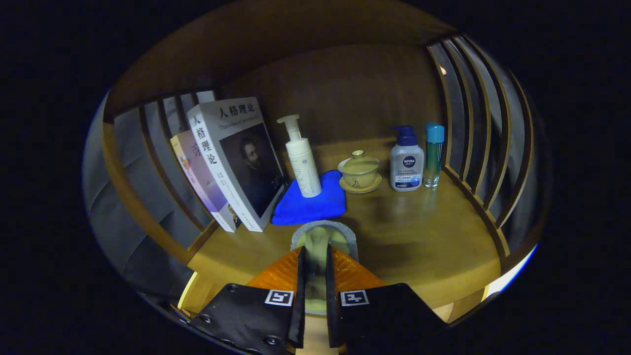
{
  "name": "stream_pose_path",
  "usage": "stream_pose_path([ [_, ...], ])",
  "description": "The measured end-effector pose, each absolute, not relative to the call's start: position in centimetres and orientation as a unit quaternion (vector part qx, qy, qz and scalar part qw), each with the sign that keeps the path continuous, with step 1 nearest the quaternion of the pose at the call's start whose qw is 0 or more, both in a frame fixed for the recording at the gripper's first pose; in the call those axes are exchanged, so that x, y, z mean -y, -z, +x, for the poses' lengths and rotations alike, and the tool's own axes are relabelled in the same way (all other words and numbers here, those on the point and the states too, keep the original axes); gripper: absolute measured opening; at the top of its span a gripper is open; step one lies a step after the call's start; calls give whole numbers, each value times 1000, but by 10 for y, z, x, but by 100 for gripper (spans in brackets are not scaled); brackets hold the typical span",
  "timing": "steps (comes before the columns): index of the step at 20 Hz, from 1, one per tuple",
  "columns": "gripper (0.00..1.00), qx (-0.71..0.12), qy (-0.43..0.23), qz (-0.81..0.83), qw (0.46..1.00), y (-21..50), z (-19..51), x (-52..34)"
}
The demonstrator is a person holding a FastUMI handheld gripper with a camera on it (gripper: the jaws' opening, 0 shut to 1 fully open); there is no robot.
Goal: Pull open the drawer, take out the items inside it, and place them on the countertop above the cabinet.
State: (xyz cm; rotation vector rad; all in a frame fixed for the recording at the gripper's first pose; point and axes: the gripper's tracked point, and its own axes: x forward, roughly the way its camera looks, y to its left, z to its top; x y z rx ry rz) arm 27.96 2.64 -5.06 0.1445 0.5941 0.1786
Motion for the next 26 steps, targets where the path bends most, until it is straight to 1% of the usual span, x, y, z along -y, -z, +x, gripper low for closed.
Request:
stream_pose_path([
  [2, 20, -284, -74, 76, 953, 53, 288, -24],
  [4, 24, -280, -68, 76, 955, 56, 294, -24],
  [6, 49, -272, -64, 63, 958, 57, 295, -21],
  [10, 99, -222, -66, 6, 973, 38, 282, -17],
  [14, 98, -153, -80, -52, 984, 5, 242, -24],
  [16, 98, -128, -92, -54, 986, -7, 213, -33],
  [19, 99, -84, -87, -51, 991, -24, 176, -33],
  [23, 100, -40, -89, -55, 994, -28, 125, -38],
  [26, 100, -16, -79, -61, 995, -22, 96, -36],
])
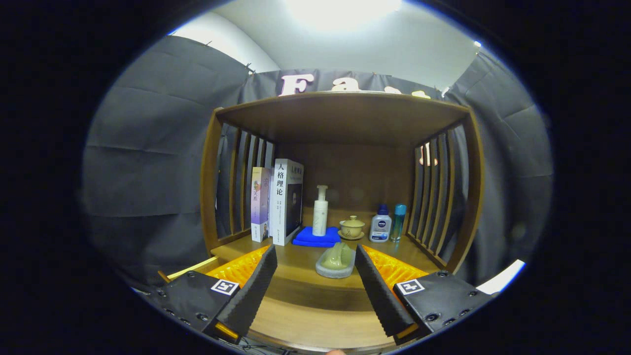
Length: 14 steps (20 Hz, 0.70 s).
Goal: Pull open the drawer, take out the items inside it, and place them on the countertop above the cabinet.
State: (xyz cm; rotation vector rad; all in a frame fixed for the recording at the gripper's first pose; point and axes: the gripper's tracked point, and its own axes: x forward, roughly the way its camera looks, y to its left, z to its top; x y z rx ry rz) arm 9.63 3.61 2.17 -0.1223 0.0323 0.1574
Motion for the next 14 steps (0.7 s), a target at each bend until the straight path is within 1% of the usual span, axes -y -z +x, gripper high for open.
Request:
stream_pose_path([
  [2, 100, -2, -72, -59, 996, -16, 84, -34],
  [7, 100, 1, -41, -48, 998, 18, 55, -26],
  [11, 100, 26, -40, -85, 995, 31, 34, -32],
  [14, 100, 21, -43, -78, 996, 47, 20, -38],
])
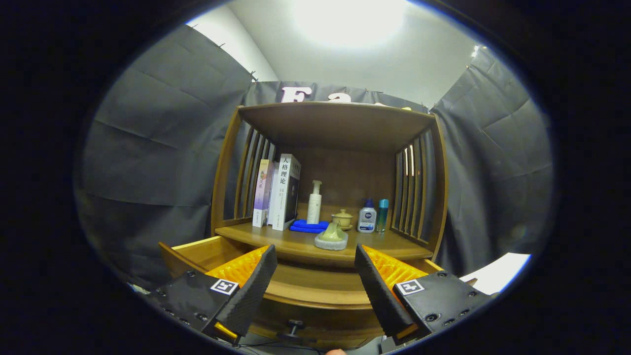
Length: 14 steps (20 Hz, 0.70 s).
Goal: Pull open the drawer, take out the items inside it, and place them on the countertop above the cabinet.
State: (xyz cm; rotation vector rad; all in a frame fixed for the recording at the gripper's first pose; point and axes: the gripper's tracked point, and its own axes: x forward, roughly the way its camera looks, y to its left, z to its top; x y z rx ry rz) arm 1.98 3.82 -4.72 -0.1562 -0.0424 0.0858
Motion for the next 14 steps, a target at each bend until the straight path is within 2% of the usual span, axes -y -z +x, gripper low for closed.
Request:
stream_pose_path([
  [7, 100, -38, -37, -63, 997, 121, -6, -41],
  [14, 98, -94, -23, -54, 994, 173, 0, -34],
])
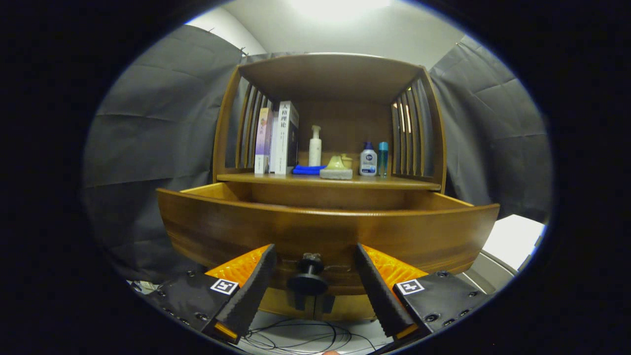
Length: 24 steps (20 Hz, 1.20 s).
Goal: Pull open the drawer, take out the items inside it, and place them on the countertop above the cabinet.
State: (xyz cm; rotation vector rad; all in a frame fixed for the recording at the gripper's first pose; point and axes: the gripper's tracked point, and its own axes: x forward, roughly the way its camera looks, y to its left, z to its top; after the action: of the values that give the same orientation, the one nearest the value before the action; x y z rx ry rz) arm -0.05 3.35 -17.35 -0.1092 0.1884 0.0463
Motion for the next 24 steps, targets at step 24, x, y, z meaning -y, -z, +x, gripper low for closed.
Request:
stream_pose_path([
  [24, 98, -93, 18, -57, 994, 171, 63, -30],
])
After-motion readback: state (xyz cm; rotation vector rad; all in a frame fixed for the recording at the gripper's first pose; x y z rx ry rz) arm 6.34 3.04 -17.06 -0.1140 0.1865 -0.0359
